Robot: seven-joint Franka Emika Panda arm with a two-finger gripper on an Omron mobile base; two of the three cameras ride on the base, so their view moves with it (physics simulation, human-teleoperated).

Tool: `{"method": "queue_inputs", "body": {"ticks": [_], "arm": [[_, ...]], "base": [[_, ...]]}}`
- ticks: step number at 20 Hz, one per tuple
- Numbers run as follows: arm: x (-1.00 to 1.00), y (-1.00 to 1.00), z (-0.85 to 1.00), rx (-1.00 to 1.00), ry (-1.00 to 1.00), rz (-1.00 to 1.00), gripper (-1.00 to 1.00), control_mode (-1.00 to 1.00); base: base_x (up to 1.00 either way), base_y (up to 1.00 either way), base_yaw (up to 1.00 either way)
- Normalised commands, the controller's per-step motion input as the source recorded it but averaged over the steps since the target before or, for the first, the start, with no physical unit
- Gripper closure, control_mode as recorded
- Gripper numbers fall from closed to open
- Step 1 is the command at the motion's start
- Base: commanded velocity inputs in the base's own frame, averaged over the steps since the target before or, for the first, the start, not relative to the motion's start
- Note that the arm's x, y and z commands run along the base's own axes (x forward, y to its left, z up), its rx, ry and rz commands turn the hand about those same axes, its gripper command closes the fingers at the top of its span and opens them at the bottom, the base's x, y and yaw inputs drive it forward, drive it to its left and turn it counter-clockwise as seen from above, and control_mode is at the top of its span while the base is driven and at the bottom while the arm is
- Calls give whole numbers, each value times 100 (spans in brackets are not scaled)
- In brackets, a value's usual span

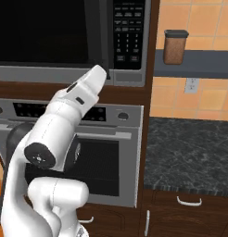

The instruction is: Pick the bell pepper from the sink and place it in the bowl. Then pick the bowl and place it in the microwave. Then close the microwave door and press the start button.

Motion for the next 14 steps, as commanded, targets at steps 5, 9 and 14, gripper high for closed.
{"method": "queue_inputs", "body": {"ticks": [5,9,14], "arm": [[77,-69,0,6,-8,8,-100,-100],[80,-36,0,0,-14,7,-100,-100],[56,-34,8,0,-14,0,-100,-100]], "base": [[0,0,0],[0,0,0],[0,0,0]]}}
